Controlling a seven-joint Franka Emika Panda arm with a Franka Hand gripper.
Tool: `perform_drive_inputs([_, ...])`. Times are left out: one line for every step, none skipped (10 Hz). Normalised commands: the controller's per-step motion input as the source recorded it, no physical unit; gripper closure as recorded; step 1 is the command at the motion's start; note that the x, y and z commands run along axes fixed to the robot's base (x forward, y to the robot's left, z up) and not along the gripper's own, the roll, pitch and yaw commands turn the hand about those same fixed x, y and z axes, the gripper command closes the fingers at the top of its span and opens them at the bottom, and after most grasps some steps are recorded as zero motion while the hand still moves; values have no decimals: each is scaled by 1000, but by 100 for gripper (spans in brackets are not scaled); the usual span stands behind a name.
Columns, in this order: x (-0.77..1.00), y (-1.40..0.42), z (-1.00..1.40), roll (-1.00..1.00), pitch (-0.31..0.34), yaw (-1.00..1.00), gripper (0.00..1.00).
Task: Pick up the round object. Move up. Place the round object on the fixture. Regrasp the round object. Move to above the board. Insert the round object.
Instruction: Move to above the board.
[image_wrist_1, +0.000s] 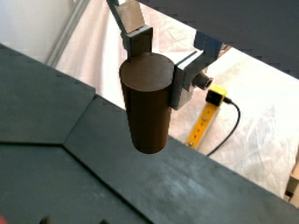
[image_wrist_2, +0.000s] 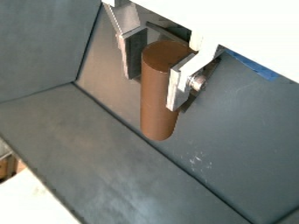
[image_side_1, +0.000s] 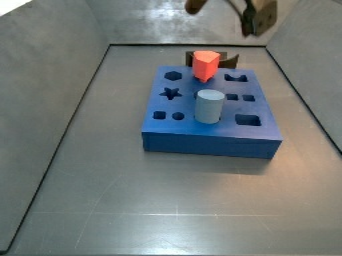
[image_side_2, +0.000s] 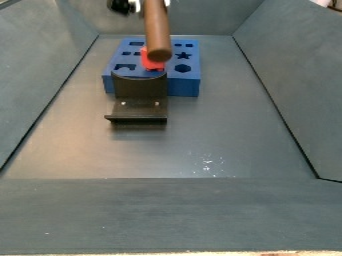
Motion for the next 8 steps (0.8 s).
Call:
perform_drive_inputs([-111,-21,1000,-48,-51,246,100])
perform_drive_inputs([-102,-22,1000,-44,-110,181,100])
perform_drive_inputs([-99,-23,1000,-39,-133,128,100])
perform_drive_inputs([-93,-24,1000,-44,-150,74,100])
perform_drive_inputs([-92,-23,1000,-48,-145,8,100])
perform_drive_inputs([-93,-22,1000,-55,-128,-34,100])
perform_drive_inputs([-95,-23,1000,-63,-83,-71,100])
perform_drive_inputs([-89,-20,943,-73,-45,-90,100])
